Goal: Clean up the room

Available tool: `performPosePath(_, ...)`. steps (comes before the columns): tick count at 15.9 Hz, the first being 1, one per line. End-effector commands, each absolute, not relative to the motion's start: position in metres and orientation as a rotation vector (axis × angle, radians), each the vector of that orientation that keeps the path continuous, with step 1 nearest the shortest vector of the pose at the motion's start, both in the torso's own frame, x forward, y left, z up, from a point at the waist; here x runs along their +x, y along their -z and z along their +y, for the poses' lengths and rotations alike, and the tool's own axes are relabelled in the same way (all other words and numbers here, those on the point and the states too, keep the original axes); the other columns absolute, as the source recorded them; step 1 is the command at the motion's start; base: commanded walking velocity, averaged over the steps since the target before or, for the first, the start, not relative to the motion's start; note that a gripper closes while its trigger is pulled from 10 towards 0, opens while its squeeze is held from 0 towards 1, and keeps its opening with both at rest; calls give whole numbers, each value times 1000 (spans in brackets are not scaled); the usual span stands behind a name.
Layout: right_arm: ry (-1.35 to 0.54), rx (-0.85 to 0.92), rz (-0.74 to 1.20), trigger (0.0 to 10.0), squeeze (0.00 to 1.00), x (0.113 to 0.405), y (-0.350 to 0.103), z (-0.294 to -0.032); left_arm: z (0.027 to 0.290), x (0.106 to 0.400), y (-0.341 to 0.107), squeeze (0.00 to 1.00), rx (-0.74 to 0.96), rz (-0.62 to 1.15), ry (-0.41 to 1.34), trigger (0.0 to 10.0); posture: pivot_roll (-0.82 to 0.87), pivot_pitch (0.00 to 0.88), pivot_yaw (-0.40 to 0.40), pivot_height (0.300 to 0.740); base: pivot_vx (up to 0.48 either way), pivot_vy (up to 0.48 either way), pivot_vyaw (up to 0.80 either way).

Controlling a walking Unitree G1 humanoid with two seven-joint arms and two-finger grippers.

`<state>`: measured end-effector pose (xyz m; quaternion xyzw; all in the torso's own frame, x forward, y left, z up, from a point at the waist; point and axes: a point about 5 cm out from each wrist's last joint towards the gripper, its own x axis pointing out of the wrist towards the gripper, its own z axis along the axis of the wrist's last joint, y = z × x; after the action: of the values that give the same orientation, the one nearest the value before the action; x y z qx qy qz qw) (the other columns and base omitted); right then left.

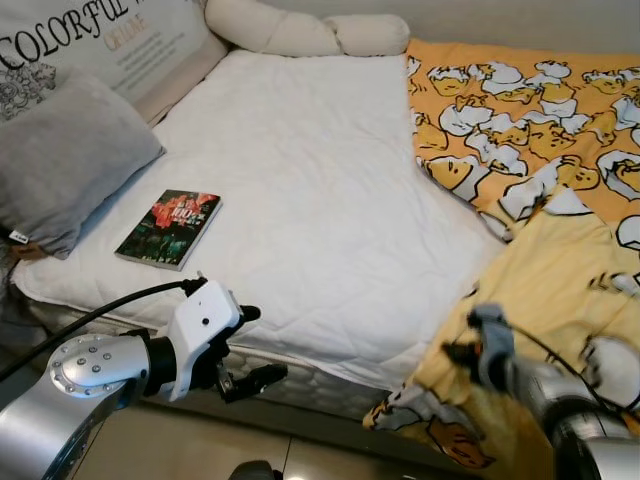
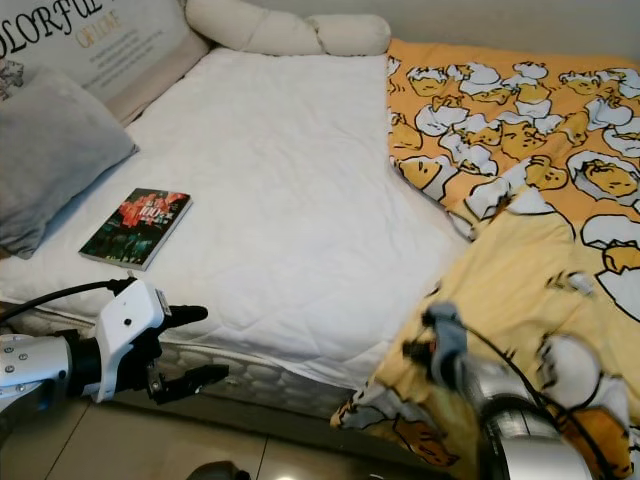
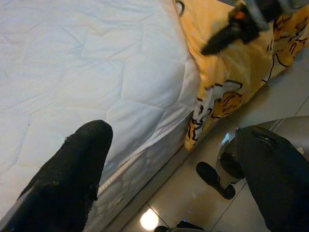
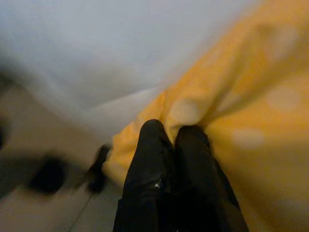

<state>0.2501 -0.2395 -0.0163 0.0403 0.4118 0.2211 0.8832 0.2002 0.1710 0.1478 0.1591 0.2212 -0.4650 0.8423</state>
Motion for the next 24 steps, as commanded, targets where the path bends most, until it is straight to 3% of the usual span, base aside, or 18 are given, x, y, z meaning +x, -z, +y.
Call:
performPosePath(1, -651, 57, 815, 0, 0, 248, 7, -237, 170, 200, -148, 157, 345, 459, 982, 10000, 176, 4, 30, 740, 0, 0, 0)
performPosePath(5, -1086, 5, 971, 0, 0, 188, 2, -245, 167, 199, -145, 157, 340, 458, 996, 10000, 160, 0, 33, 740, 0, 0, 0)
performPosePath(6, -1118, -21, 994, 0, 0, 181, 2, -247, 166, 199, -144, 157, 338, 457, 1003, 10000, 156, 0, 38, 740, 0, 0, 0)
performPosePath(7, -1068, -46, 965, 4392, 0, 187, 3, -247, 165, 199, -144, 157, 340, 457, 1009, 10000, 155, 0, 40, 740, 0, 0, 0)
performPosePath(8, -1012, -57, 905, 10000, 0, 199, -1, -244, 165, 200, -144, 157, 343, 456, 1015, 10000, 154, 0, 42, 740, 0, 0, 0)
performPosePath(9, -1008, -54, 893, 10000, 0, 200, -3, -243, 165, 200, -144, 161, 344, 456, 1015, 10000, 154, 0, 42, 740, 0, 0, 0)
performPosePath(10, -996, -34, 883, 10000, 239, 203, -7, -241, 165, 200, -144, 157, 346, 454, 1016, 10000, 156, 0, 41, 740, 0, 0, 0)
performPosePath(11, -985, -5, 855, 10000, 1000, 209, -14, -237, 166, 200, -145, 161, 349, 451, 1017, 10000, 158, 0, 39, 740, 0, 0, 0)
performPosePath(15, -1051, 46, 810, 10000, 1000, 216, -29, -227, 166, 199, -147, 157, 352, 450, 1015, 10000, 162, 0, 33, 740, 0, 0, 0)
performPosePath(19, -938, -28, 747, 10000, 1000, 236, -30, -219, 164, 201, -147, 161, 350, 447, 1007, 10000, 164, 0, 22, 740, 0, 0, 0)
performPosePath(22, -354, -29, 670, 10000, 1000, 284, -20, -215, 162, 204, -146, 157, 344, 439, 995, 10000, 167, 2, 15, 740, 0, 0, 0)
performPosePath(24, -227, -45, 676, 10000, 1000, 292, -14, -208, 162, 205, -147, 157, 343, 436, 993, 10000, 170, 3, 16, 740, 0, 0, 0)
